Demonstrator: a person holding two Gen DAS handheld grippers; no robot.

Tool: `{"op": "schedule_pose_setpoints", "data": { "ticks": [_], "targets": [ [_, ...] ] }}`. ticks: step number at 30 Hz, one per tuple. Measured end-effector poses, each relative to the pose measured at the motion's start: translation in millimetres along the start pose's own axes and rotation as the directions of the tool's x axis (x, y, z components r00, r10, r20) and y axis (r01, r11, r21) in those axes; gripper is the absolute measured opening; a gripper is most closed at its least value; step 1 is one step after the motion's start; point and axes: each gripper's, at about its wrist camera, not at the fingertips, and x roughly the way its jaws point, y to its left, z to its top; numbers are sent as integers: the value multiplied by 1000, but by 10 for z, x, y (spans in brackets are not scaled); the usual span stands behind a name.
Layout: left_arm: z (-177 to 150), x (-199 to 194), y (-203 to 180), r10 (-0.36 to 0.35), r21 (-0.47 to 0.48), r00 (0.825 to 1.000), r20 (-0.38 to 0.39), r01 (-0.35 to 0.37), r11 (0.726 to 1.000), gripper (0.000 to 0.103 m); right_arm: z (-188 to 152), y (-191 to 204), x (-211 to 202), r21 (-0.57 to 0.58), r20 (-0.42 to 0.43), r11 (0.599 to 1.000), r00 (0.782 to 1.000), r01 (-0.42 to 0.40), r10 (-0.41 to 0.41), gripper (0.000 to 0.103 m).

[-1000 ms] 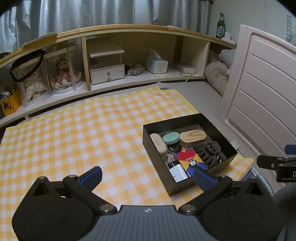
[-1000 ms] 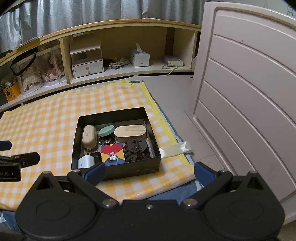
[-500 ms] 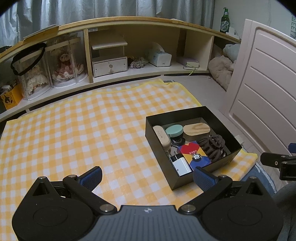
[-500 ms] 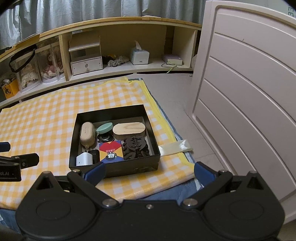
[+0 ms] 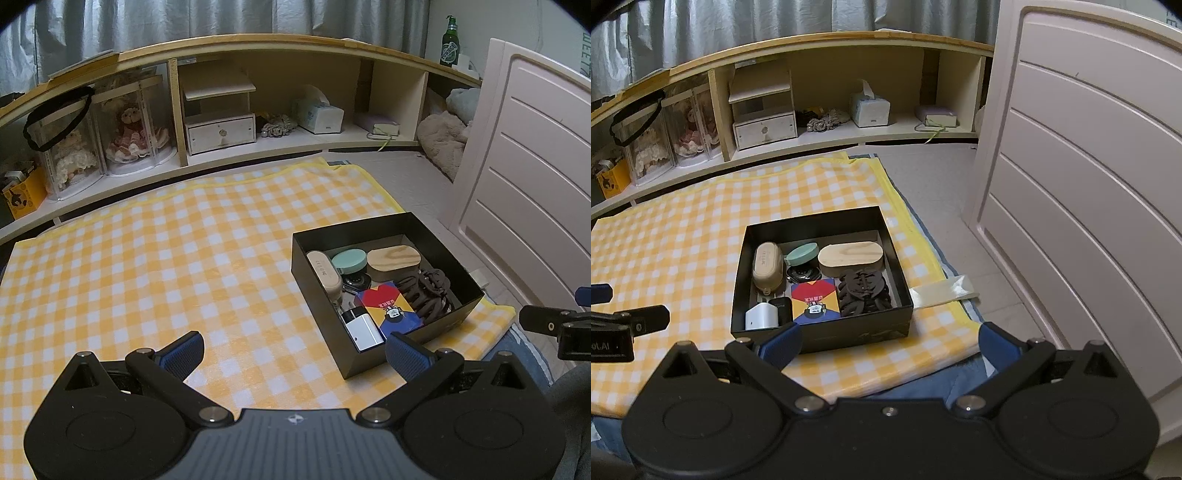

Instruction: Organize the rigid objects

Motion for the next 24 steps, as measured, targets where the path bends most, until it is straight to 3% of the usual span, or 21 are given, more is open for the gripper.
{"op": "schedule_pose_setpoints", "data": {
  "ticks": [24],
  "targets": [
    [-3,-6,11,1,1,1000,1,-1,1000,103,7,-14,6,1,-2,1000,1000,-3,3,103]
  ]
}}
